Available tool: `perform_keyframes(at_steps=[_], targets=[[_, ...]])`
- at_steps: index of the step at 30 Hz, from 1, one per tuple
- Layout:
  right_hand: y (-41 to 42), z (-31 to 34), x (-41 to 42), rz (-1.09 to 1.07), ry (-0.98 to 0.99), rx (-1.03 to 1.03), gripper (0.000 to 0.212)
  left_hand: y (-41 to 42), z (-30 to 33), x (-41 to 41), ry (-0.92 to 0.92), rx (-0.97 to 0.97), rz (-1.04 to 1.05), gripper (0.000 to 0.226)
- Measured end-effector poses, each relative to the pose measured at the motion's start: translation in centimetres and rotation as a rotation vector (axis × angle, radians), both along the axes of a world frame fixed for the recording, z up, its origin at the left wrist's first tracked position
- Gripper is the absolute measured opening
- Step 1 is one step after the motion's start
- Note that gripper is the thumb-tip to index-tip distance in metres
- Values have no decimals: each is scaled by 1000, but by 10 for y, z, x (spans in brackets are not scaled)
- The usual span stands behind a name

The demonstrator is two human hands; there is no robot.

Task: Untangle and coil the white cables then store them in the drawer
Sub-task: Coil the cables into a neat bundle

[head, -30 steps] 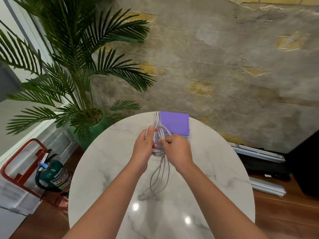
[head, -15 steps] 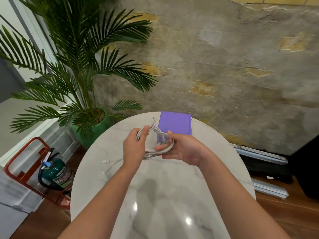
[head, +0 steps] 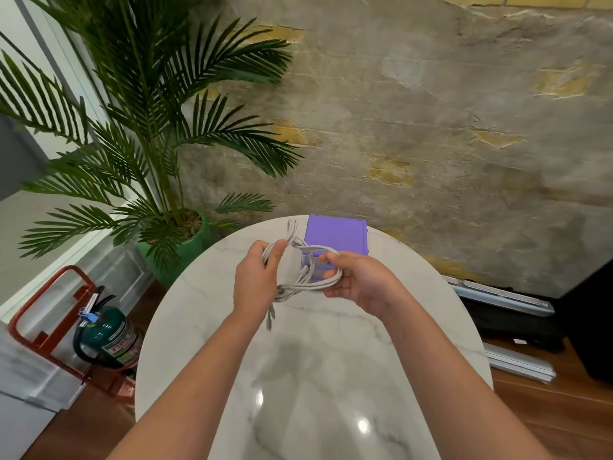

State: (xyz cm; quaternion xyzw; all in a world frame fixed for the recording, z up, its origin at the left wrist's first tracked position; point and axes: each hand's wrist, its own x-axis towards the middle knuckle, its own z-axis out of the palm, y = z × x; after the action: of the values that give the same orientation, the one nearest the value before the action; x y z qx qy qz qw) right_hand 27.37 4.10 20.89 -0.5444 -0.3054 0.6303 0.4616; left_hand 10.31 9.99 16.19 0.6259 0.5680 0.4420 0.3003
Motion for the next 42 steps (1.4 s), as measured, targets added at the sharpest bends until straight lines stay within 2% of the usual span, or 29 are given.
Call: perform_keyframes(at_steps=[3, 7, 9, 10, 13, 18, 20, 24, 26, 28, 31, 36, 39, 42], targets=[[-1, -1, 5, -10, 99, -83, 16, 2, -3, -4, 94, 35, 6, 40], [-2, 2, 18, 120, -19, -164, 21, 2, -4, -9, 202, 63, 18, 41], [-2, 2, 21, 163, -40, -169, 14, 2, -4, -9, 219, 78, 34, 42], [-3, 1, 21, 158, 3, -160, 15, 2, -4, -9, 205, 84, 49, 43], [-3, -7, 22, 98, 236, -119, 39, 4, -4, -11, 190, 71, 100, 46], [-1, -15, 25, 52, 251, -121, 35, 6, -4, -15, 279, 84, 115, 45], [0, -16, 25, 16, 406, -137, 36, 6, -4, -14, 280, 92, 105, 43], [2, -14, 27, -2, 901, -126, 34, 5, -6, -11, 293, 129, 50, 40], [0, -14, 29, 59, 1006, -133, 27, 5, -7, -14, 325, 143, 43, 38], [-3, -12, 31, 134, 903, -163, 25, 7, -8, -18, 355, 149, 52, 37], [-9, -14, 31, 210, 493, -180, 35, 9, -5, -21, 321, 134, 51, 37], [-18, -29, 20, 393, 82, -179, 28, 7, 2, -11, -67, -21, -18, 40], [-20, -34, 8, 416, 6, -152, 43, 3, 2, -4, -208, -148, -77, 43], [-17, -32, 3, 317, -126, -55, 43, 3, 3, -5, -324, -266, -127, 40]])
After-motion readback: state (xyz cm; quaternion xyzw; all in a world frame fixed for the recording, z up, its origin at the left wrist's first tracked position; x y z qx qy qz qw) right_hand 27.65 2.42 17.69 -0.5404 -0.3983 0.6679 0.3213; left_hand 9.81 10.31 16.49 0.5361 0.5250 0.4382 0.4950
